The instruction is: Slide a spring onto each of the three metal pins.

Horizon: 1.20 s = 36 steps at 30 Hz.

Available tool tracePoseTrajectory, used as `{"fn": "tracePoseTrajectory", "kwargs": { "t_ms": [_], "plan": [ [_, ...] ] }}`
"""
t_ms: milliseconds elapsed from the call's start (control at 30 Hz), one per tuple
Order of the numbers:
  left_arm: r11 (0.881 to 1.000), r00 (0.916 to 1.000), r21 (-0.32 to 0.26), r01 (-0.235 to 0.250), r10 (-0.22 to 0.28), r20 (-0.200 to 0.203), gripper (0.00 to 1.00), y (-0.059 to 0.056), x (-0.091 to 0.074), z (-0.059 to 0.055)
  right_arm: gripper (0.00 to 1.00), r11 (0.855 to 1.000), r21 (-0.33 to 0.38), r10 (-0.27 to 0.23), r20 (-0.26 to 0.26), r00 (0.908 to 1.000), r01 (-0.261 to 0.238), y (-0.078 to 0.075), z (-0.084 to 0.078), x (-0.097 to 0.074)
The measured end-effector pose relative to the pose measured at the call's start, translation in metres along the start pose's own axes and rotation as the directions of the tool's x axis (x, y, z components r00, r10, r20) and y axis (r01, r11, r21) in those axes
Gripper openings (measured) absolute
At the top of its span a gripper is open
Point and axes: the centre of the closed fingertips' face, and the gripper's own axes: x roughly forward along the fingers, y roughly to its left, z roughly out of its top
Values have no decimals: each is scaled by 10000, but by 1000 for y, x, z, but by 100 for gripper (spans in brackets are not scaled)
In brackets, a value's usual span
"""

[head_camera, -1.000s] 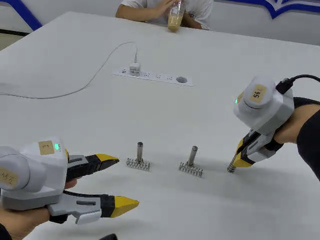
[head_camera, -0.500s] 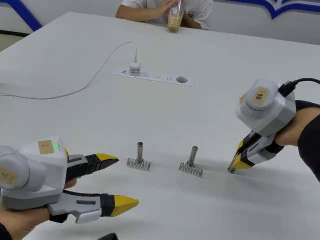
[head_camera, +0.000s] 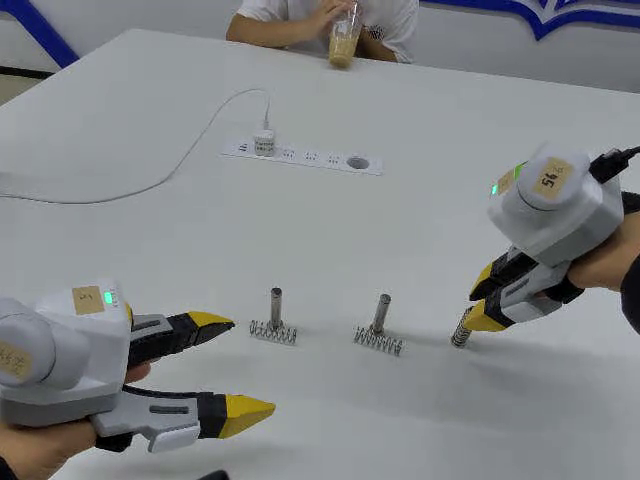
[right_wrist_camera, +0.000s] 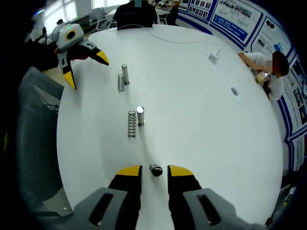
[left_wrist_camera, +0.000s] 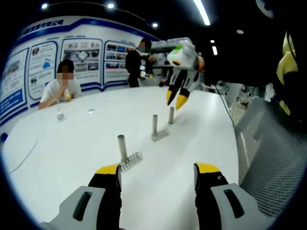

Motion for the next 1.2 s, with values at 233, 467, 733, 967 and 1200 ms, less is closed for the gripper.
{"fn": "tracePoseTrajectory", "kwargs": {
  "t_ms": [233, 467, 733, 967, 1200],
  "plan": [
    [10000, 10000, 14, 17, -17, 3, 62, -1, 1, 1, 21, 9997, -183, 192, 603, 9980, -181, 13, 21, 0],
    [10000, 10000, 39, 26, -26, 23, 61, -1, 1, 2, 20, 9976, -266, 659, 714, 9953, -641, 31, 31, 23],
    [10000, 10000, 29, -6, 6, 13, 61, 0, 0, 1, 18, 9962, -201, 867, 810, 9929, -853, 37, 37, 42],
    [10000, 10000, 31, 13, -13, 39, 60, -1, 1, 2, 16, 9951, -125, 987, 715, 9925, -981, 40, 36, 57],
    [10000, 10000, 12, 9, -9, 33, 60, -1, 2, 1, 16, 9951, -96, 983, 595, 9934, -979, 39, 34, 68]
  ]
}}
